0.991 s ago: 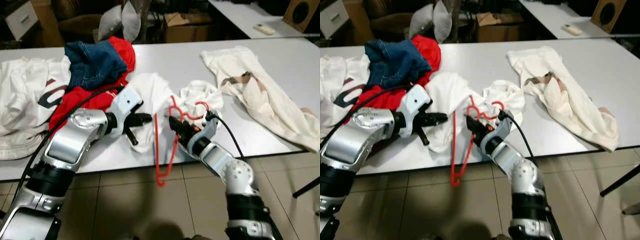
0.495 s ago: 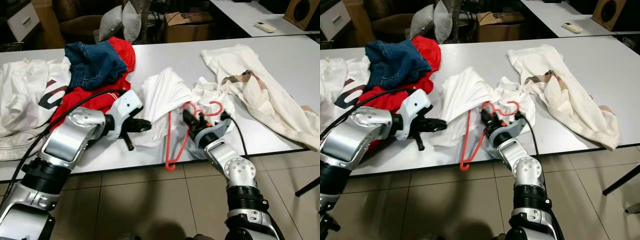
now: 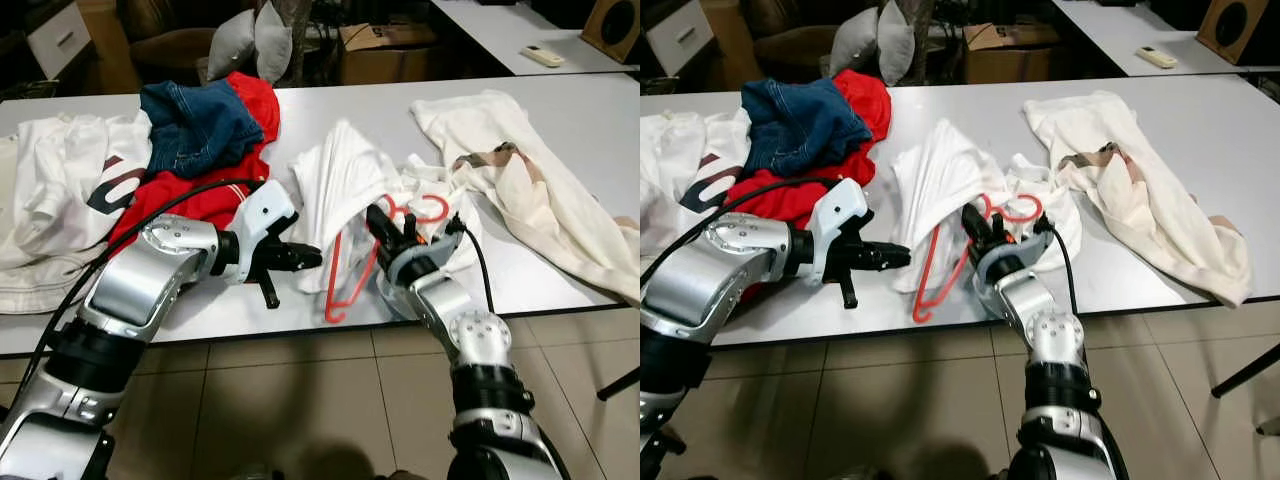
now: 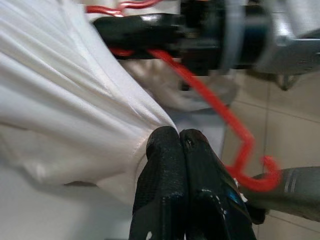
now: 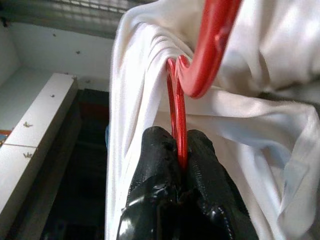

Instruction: Hang hanger

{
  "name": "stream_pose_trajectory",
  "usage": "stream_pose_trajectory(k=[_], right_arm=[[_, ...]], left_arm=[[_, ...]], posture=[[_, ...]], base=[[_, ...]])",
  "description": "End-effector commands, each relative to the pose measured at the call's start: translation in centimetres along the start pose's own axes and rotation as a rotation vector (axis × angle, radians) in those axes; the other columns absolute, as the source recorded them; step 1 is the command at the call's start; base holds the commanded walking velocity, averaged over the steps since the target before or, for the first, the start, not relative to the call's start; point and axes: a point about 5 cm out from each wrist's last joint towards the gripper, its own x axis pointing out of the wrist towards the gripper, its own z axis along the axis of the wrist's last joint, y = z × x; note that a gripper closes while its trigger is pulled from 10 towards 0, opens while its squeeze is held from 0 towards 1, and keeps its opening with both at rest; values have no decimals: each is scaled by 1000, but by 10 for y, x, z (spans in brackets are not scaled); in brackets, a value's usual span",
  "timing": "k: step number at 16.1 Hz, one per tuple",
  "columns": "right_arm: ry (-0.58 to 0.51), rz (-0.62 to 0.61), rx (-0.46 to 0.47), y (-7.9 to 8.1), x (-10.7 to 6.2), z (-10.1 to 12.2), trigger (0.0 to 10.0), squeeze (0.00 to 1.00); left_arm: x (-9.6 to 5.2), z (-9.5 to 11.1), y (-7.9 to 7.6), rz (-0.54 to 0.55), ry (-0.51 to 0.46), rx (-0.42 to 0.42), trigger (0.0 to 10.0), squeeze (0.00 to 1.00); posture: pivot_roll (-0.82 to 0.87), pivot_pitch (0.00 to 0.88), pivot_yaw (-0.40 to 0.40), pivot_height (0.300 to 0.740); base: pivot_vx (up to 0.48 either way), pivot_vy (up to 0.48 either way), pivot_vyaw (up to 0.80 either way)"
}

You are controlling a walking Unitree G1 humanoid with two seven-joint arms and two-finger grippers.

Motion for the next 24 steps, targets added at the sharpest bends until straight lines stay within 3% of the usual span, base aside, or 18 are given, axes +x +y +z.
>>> stream_pose_trajectory(k=[1,4,11,15,17,18,20,24], right_arm=[[43,207,135,65,33,-48,10000,0],[-1,187,159,66,38,-43,10000,0],[-11,213,246,75,42,-46,10000,0],[-21,198,275,73,44,-45,10000,0],[-14,193,251,74,45,-46,10000,0],[3,186,208,73,46,-49,10000,0],[20,172,159,71,46,-53,10000,0],[47,177,115,72,44,-60,10000,0]], left_arm=[[4,-5,-10,-87,20,-12,0,0],[0,-9,-26,-197,40,-29,0,0],[4,-21,-32,-220,113,-29,0,0],[3,-20,-41,-272,107,-25,0,0],[4,-14,-44,-292,59,-32,0,0],[5,1,-46,-319,-41,-56,0,0],[4,17,-46,-343,-140,-87,0,0],[5,36,-38,-311,-276,-136,0,0]], posture=[[35,0,55,740],[42,0,51,740],[40,0,49,740],[45,0,44,740],[48,0,39,740],[48,0,39,740],[49,0,38,740],[44,0,43,740]], base=[[0,0,0],[0,0,0],[0,0,0],[0,0,0],[0,0,0],[0,0,0],[0,0,0],[0,0,0]])
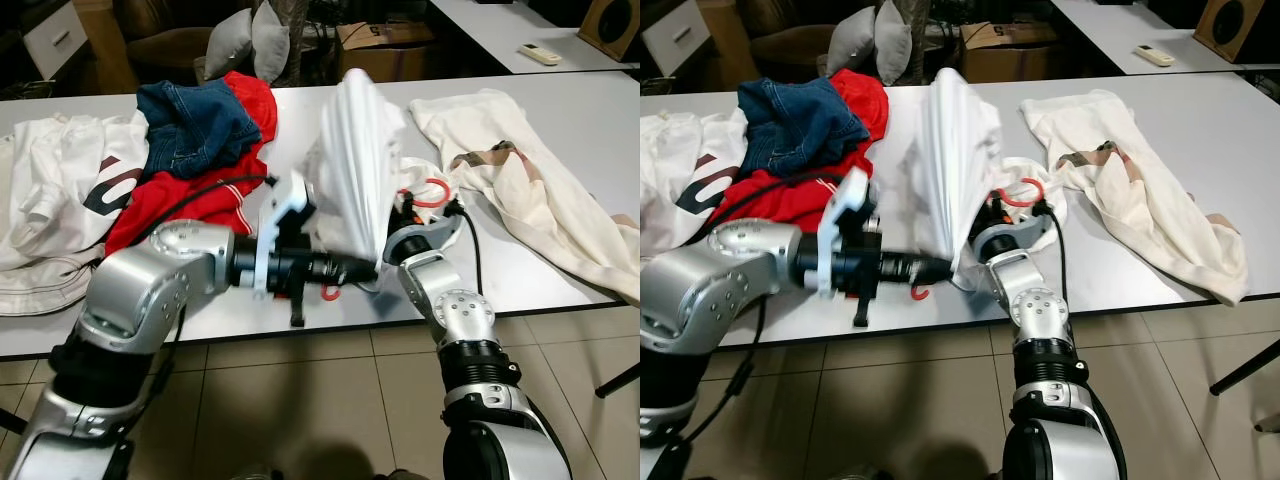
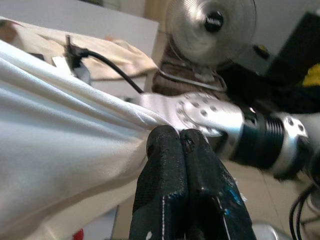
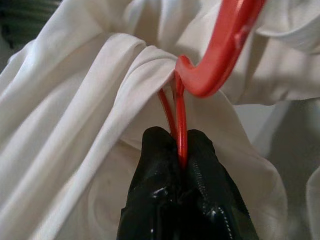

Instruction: Hang hanger

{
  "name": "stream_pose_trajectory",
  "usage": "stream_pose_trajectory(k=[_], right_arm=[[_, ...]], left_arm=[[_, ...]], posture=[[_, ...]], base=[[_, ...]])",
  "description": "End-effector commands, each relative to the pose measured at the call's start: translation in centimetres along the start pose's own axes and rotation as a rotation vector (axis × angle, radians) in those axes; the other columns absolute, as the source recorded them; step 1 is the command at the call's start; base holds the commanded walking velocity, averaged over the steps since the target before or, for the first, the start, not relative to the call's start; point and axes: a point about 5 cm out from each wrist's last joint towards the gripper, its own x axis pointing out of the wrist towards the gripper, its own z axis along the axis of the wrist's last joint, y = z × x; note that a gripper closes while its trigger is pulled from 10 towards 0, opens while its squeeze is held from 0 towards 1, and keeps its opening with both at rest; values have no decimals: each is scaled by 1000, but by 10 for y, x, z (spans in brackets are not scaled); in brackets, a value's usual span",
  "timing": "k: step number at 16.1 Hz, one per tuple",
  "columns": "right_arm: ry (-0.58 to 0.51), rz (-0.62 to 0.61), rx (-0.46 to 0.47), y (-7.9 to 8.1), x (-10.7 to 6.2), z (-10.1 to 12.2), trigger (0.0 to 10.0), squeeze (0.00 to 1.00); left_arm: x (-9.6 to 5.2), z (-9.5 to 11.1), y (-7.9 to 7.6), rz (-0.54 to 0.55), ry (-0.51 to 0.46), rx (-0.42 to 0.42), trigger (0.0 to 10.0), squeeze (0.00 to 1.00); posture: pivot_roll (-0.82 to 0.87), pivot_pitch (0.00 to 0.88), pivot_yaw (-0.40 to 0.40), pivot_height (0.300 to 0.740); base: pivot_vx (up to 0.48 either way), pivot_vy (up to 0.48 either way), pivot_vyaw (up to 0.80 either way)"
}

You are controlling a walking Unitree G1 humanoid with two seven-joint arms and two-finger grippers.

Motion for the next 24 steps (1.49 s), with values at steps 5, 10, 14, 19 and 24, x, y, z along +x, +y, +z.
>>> stream_pose_trajectory(k=[5,10,14,19,24], right_arm=[[121,186,29,55,7,-53,10000,0],[125,252,21,58,-17,-35,10000,0],[61,172,55,47,-13,-22,10000,0],[0,87,36,27,-14,-6,10000,0],[-77,89,79,30,-6,10,10000,0]], left_arm=[[2,5,14,105,-2,-4,0,0],[-19,-28,53,444,242,156,0,0],[-35,-37,46,368,275,141,0,0],[-41,-32,34,280,253,140,0,0],[-49,-44,13,101,360,99,0,0]], posture=[[30,0,49,740],[20,0,44,740],[28,0,41,740],[30,0,42,740],[33,0,47,740]], base=[[0,0,0],[0,0,0],[0,0,0],[0,0,0],[0,0,0]])
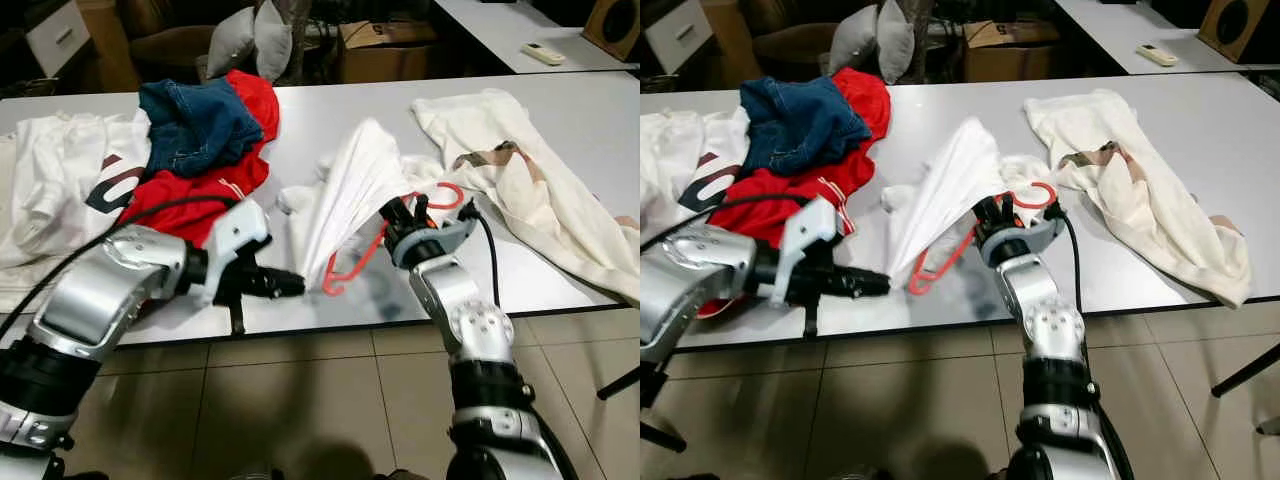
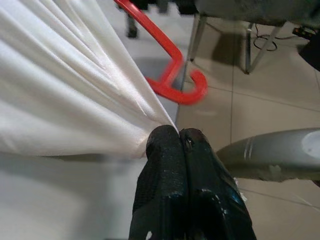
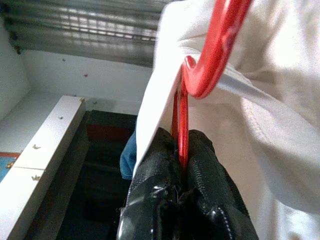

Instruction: Hang hanger

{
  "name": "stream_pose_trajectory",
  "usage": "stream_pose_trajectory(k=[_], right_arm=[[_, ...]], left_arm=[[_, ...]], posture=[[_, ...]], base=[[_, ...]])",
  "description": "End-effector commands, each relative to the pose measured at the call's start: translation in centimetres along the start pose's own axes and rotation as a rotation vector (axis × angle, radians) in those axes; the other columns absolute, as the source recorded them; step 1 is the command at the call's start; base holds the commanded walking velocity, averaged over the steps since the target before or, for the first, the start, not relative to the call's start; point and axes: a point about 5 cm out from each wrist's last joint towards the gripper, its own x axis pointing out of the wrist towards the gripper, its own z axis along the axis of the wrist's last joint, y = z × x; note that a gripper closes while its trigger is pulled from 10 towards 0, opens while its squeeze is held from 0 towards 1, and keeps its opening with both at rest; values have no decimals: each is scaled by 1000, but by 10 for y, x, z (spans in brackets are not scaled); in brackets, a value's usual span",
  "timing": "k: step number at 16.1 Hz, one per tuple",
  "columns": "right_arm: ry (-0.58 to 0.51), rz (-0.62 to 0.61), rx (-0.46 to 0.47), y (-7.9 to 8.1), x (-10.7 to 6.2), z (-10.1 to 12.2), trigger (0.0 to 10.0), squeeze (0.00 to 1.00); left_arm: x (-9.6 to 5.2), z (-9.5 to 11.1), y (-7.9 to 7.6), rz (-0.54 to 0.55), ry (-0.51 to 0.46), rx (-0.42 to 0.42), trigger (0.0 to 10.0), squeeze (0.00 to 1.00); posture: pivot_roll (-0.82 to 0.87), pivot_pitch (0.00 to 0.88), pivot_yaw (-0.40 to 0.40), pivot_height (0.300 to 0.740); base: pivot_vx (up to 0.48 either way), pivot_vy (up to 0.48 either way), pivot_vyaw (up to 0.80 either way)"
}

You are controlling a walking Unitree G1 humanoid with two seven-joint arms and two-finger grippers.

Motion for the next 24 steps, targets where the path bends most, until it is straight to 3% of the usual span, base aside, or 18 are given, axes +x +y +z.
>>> stream_pose_trajectory(k=[1,5,8,11,14,16,18,19,21,22,23,24], right_arm=[[-57,72,53,24,15,-3,10000,0],[-76,45,92,27,30,-5,10000,0],[-57,14,36,26,38,-14,10000,0],[-63,1,37,24,42,-16,10000,0],[5,-1,-66,24,43,-29,10000,0],[25,0,-69,22,40,-33,10000,0],[42,11,-65,24,38,-36,10000,0],[68,37,-61,30,35,-38,10000,0],[86,90,-50,42,27,-37,10000,0],[87,122,-50,49,20,-34,10000,0],[90,129,-53,50,17,-34,10000,0],[105,122,-88,45,8,-33,10000,0]], left_arm=[[2,-4,-6,-51,20,-6,0,0],[12,2,-16,-107,10,13,0,0],[16,15,-17,-125,-71,39,0,0],[12,29,-20,-154,-140,51,0,0],[14,55,-9,-88,-301,84,0,0],[10,71,-10,-112,-375,89,0,0],[12,78,-7,-91,-398,108,0,0],[18,80,2,-9,-372,144,0,0],[21,83,21,154,-359,146,1255,0],[19,90,27,193,-403,130,1804,0],[18,94,27,189,-431,115,2980,0],[20,102,27,176,-485,41,10000,0]], posture=[[36,0,47,740],[44,0,46,740],[44,0,50,740],[47,0,50,740],[40,0,52,740],[37,0,51,740],[36,0,50,740],[29,0,49,740],[16,0,57,740],[12,0,62,740],[10,0,64,740],[12,0,59,740]], base=[[0,0,0],[0,0,0],[0,0,0],[0,0,0],[0,0,0],[0,0,0],[0,0,0],[0,0,0],[0,0,0],[0,0,0],[0,0,0],[0,0,0]])
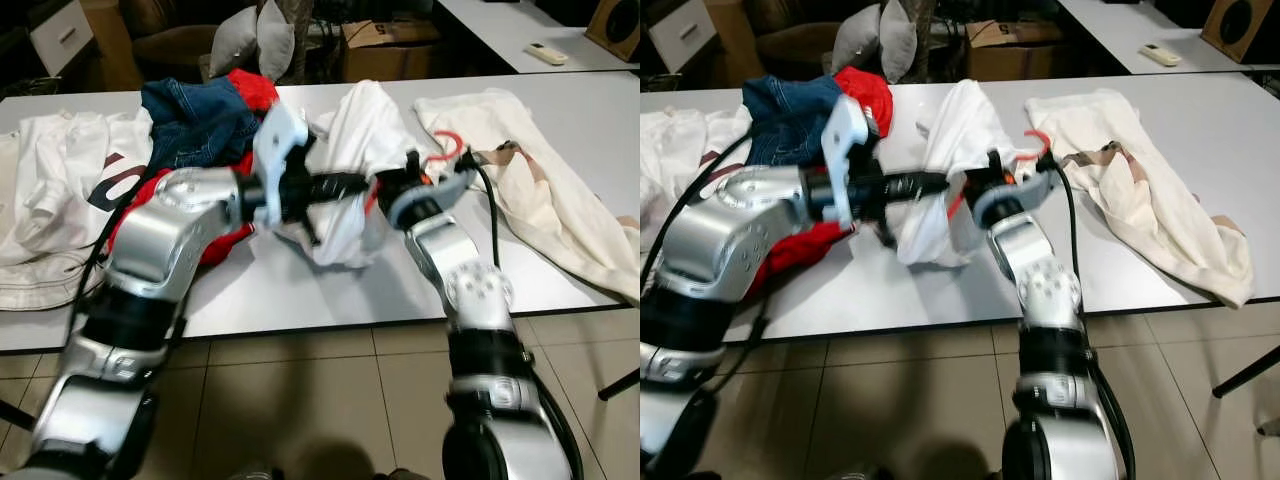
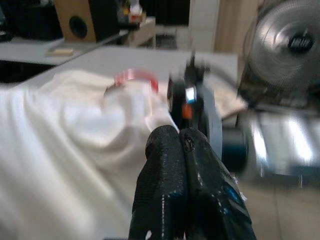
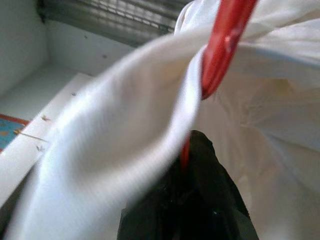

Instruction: Hang hanger

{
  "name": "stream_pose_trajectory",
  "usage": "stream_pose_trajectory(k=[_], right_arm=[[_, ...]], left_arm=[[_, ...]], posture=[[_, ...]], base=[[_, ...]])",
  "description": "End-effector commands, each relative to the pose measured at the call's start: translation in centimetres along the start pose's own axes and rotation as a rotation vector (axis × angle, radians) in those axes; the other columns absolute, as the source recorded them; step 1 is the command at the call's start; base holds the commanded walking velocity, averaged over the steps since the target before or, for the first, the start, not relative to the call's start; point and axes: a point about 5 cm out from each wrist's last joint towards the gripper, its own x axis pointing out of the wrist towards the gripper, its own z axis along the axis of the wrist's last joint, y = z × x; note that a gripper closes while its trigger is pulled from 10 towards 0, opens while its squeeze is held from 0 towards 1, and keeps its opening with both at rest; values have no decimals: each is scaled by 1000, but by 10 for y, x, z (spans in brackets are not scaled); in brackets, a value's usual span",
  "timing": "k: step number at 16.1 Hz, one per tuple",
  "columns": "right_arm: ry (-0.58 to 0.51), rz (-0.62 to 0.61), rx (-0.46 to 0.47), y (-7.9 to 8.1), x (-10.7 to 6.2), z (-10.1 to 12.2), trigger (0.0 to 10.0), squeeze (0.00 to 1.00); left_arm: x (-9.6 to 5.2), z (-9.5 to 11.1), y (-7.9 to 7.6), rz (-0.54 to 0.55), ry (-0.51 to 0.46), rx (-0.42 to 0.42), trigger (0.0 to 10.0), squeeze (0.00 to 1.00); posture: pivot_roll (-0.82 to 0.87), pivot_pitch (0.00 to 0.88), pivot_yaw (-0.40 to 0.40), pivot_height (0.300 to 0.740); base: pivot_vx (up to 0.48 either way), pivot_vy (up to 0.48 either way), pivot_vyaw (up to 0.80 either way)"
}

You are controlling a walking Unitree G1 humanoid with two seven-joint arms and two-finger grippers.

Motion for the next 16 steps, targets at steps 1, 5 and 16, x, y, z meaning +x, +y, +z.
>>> stream_pose_trajectory(k=[1,5,16], right_arm=[[50,12,66,4,-6,-28,10000,0],[40,-47,75,-9,-25,-28,10000,0],[-44,-93,-92,-16,-54,9,10000,0]], left_arm=[[0,5,1,20,-9,-21,10000,871],[-4,-12,-19,-36,33,-91,10000,1000],[-52,-9,-3,293,-116,-171,10000,0]], posture=[[17,0,55,740],[24,0,33,740],[-1,0,28,740]], base=[[0,0,0],[0,0,0],[0,0,0]])
